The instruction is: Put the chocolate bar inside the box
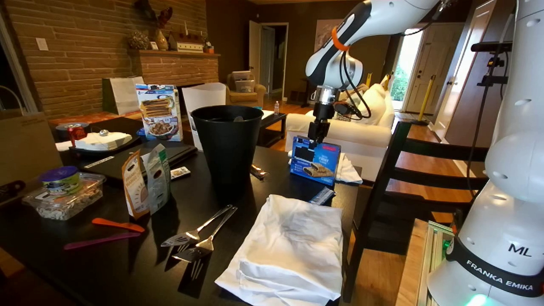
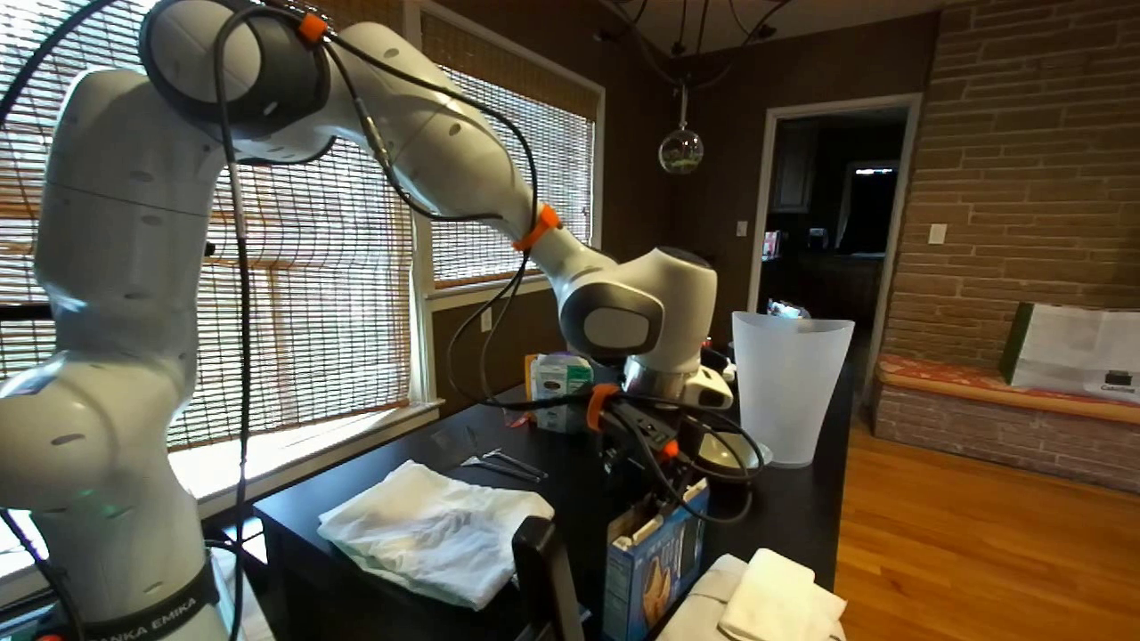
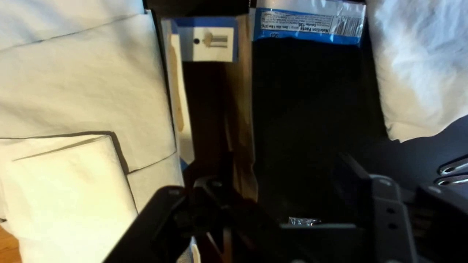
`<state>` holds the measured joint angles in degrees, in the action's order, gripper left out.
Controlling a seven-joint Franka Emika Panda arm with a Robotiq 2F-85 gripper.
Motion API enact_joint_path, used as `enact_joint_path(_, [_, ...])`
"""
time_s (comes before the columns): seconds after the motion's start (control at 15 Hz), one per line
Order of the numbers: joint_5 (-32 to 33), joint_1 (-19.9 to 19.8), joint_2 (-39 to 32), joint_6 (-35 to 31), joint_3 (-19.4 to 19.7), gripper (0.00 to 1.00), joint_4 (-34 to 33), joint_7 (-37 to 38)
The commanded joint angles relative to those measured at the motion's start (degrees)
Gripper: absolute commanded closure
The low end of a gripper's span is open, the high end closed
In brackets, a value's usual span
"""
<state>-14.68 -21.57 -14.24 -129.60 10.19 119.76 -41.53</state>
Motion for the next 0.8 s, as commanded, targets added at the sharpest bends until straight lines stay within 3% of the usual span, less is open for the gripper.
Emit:
enact_joint_path(0.0, [0.25,0.37,1.4,-1.92,0.07,0.07,1.82,-0.91])
enact_joint_path(0.13, [0.16,0.39,1.39,-2.33,0.04,0.0,1.78,-1.05])
enact_joint_path(0.73, [-1.53,0.2,2.71,-0.82,-0.27,0.0,0.42,-1.32])
